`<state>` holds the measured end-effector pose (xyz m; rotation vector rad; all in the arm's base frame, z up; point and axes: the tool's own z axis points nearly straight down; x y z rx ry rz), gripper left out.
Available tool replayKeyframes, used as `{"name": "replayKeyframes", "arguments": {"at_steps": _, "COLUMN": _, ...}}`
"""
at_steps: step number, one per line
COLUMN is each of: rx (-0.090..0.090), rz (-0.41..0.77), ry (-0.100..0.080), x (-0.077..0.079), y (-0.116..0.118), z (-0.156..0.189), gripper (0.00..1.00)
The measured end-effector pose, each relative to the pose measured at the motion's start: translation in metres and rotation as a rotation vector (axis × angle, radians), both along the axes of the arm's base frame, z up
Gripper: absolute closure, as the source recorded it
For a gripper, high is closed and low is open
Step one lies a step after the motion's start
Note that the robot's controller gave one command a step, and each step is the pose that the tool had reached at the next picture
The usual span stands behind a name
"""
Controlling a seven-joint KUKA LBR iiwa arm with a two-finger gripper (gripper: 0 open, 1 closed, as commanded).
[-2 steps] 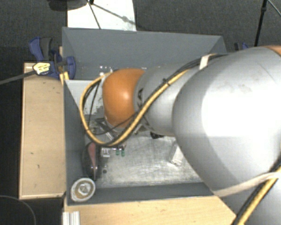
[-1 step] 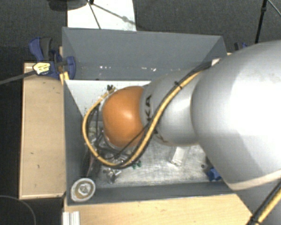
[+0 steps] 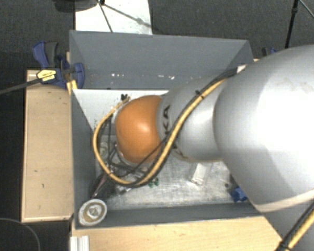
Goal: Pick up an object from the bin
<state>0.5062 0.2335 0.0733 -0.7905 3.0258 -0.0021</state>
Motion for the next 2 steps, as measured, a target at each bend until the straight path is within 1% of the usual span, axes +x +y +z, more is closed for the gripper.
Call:
{"name": "replayKeyframes", "arguments": {"at_steps": 1, "rx": 0.002, "rz": 0.040, "ry": -0.002, "x": -0.001, "y": -0.006, "z": 0.000, "gripper": 1.00}}
{"name": "replayKeyframes", "arguments": {"at_steps": 2, "rx": 0.001, "rz": 0.029, "ry": 0.005, "x": 0.008, "y": 0.006, "z": 0.136, "gripper": 1.00}}
